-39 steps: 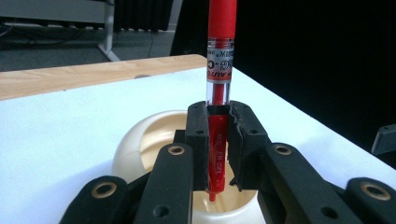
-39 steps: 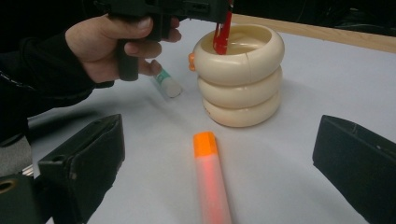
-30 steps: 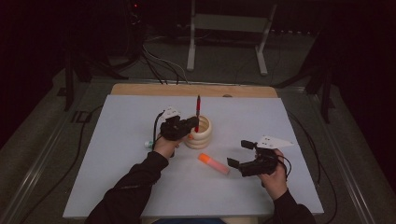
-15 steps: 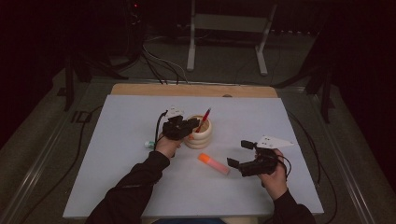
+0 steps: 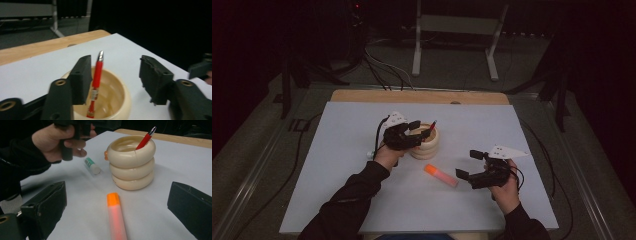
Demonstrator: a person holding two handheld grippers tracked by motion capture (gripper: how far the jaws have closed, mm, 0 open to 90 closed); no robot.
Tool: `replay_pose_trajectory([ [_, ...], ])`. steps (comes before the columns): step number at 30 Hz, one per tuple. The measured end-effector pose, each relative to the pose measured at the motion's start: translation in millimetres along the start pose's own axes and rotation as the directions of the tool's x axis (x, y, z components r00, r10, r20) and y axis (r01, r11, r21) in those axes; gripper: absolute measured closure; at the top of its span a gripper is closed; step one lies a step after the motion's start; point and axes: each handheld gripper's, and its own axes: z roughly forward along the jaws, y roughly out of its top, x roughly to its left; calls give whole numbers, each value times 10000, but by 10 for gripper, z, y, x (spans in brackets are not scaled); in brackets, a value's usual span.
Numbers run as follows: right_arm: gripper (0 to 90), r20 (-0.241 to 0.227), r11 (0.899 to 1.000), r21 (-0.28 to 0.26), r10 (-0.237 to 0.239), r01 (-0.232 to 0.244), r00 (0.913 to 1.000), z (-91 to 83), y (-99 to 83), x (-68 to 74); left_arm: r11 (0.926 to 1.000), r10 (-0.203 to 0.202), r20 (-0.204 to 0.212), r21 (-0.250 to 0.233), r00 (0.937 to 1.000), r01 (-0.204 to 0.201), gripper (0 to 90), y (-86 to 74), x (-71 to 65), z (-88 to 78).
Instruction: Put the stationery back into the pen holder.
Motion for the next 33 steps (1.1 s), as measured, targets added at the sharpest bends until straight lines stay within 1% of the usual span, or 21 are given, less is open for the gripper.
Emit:
replay_pose_trajectory([
  [1, 24, -27, 10000, -24, 2, -2, 10000, 0, 2, 4, 10000, 18, 115, -37, 9999, -17, 378, 14, -2, -23],
  [3, 24, -44, 9999, 1, -103, 103, 9999, 0, 7, 12, 9999, 28, 105, -107, 9999, -27, 328, 45, -10, -70],
  [4, 24, -7, 9998, 18, -181, 181, 9998, 0, 11, 19, 9999, 26, 185, -132, 9998, -23, 303, 62, -10, -94],
  [5, 24, -62, 9998, 7, -218, 218, 9997, -2, 15, 24, 9999, 29, 104, -154, 9999, -28, 266, 79, -13, -118],
  [6, 24, -107, 9997, 20, -259, 259, 9996, -1, 19, 28, 9999, 35, 130, -160, 9999, -33, 242, 94, -14, -144],
  [8, 24, -16, 9985, 54, -540, 540, 9985, 0, 27, 49, 9999, -7, 260, -142, 9997, 11, 186, 123, -10, -193],
  [9, 24, -22, 9978, 31, -659, 659, 9978, 1, 30, 63, 9999, 21, 439, -145, 9990, -15, 167, 135, -7, -220],
  [11, 24, 105, 9948, -36, -1019, 1020, 9947, 4, 36, 92, 9998, 147, 493, -165, 9987, -139, 139, 153, -10, -273],
  [12, 23, 66, 9934, -65, -1145, 1146, 9934, 5, 39, 107, 9997, 146, 684, -199, 9976, -132, 112, 160, -6, -301],
  [13, 23, 66, 9934, -65, -1145, 1146, 9934, 5, 39, 107, 9997, 146, 684, -199, 9976, -132, 87, 160, -6, -301],
  [15, 23, 188, 9895, -102, -1438, 1440, 9894, 7, 46, 154, 9995, 242, 801, -208, 9965, -226, 65, 174, -8, -380],
  [17, 24, 174, 9888, -56, -1493, 1494, 9886, 12, 46, 179, 9994, 323, 808, -173, 9962, -310, 27, 179, -13, -433],
  [19, 23, 229, 9891, 28, -1473, 1473, 9888, 17, 46, 201, 9991, 406, 822, -174, 9958, -393, 19, 178, -21, -489],
  [21, 23, 121, 9926, 152, -1207, 1205, 9926, 27, 45, 209, 9986, 514, 887, -199, 9947, -498, 16, 173, -22, -547],
  [22, 23, 102, 9937, 209, -1102, 1100, 9939, 32, 41, 210, 9981, 593, 828, -204, 9948, -578, 15, 167, -26, -577],
  [25, 23, -6, 9959, 321, -846, 846, 9964, 51, 9, 205, 9976, 668, 920, -256, 9935, -647, 14, 141, -26, -665],
  [26, 24, -14, 9961, 377, -802, 802, 9968, 60, -1, 205, 9974, 689, 1033, -265, 9923, -665, 13, 131, -25, -692],
  [28, 24, -51, 9962, 466, -735, 737, 9973, 88, -23, 205, 9967, 778, 1012, -295, 9918, -751, 13, 101, -31, -744],
  [30, 24, 23, 9963, 584, -634, 632, 9980, 123, -49, 206, 9970, 736, 1111, -321, 9911, -705, 13, 65, -31, -795],
  [32, 24, -62, 9957, 725, -573, 576, 9983, 162, -82, 204, 9964, 799, 1058, -352, 9912, -766, 13, 27, -33, -842],
  [33, 37, 4, 9946, 862, -583, 580, 9983, 188, -100, 208, 9961, 825, 1039, -386, 9912, -788, 13, 8, -36, -866],
])
